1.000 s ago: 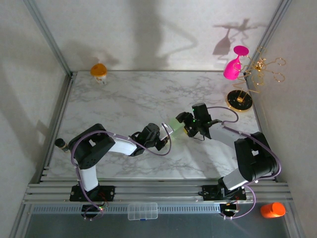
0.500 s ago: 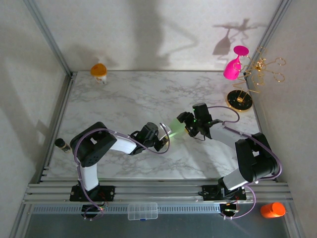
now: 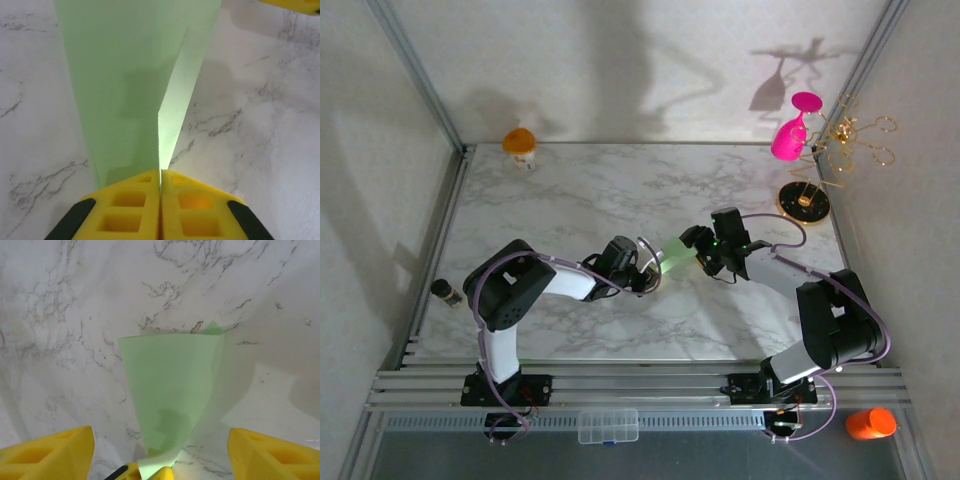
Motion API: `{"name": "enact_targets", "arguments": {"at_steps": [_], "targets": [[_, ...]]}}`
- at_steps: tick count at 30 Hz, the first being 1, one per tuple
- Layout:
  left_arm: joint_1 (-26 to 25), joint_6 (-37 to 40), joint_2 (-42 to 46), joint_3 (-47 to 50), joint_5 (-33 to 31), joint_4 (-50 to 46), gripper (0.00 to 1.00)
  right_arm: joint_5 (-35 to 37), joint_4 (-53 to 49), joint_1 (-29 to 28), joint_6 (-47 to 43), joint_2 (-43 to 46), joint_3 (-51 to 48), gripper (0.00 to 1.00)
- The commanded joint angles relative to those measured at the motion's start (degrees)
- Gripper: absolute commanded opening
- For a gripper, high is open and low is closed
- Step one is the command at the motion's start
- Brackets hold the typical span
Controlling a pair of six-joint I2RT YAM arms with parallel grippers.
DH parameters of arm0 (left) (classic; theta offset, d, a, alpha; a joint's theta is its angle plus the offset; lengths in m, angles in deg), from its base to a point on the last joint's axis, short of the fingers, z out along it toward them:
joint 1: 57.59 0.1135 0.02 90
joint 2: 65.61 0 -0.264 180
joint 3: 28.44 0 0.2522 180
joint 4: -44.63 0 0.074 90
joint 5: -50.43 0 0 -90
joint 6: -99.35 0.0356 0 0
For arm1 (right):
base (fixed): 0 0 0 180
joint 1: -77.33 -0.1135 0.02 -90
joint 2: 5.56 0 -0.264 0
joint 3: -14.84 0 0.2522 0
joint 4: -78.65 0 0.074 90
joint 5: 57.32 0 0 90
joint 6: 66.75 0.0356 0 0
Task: Fold a paper plane with a square sheet of paper (pick it up from the middle)
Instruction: Fold the wing for the fifth time at the center of the table.
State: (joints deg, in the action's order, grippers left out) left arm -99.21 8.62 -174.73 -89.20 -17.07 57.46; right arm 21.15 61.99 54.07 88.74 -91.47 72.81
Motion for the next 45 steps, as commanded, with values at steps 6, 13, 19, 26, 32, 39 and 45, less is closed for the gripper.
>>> {"name": "enact_targets", "arguments": {"at_steps": [6,13,19,26,32,39,45], "targets": [[1.5,-10.1,-2.1,-0.6,3.4,-5.2,0.1,2.2,-1.2,0.6,-1.5,2.2,-0.3,0.72],[2.0,-13.9,-1.3,0.7,4.1,-3.2,0.14,-1.3,4.1,0.6,-3.9,2.1,-3.3,0.7],[2.3,-16.2,-2.0,1.0,4.8,-2.2,0.15,-7.9,12.8,0.5,-7.1,1.8,-6.5,0.6],[2.6,-18.2,-2.7,1.0,5.4,-1.6,0.16,-14.3,23.9,0.6,-9.1,0.6,-10.3,0.54],[2.6,-18.5,-3.1,0.9,5.5,-1.7,0.18,-17.8,27.0,-0.2,-8.9,-2.7,-8.5,0.5],[2.8,-18.9,-3.5,0.9,5.4,-1.7,0.17,-19.2,28.9,-0.7,-7.8,-6.5,-7.6,0.46],[2.9,-19.2,-3.5,0.4,5.8,-1.9,0.21,-20.7,30.1,-1.5,-7.7,-8.4,-6.7,0.46]]}}
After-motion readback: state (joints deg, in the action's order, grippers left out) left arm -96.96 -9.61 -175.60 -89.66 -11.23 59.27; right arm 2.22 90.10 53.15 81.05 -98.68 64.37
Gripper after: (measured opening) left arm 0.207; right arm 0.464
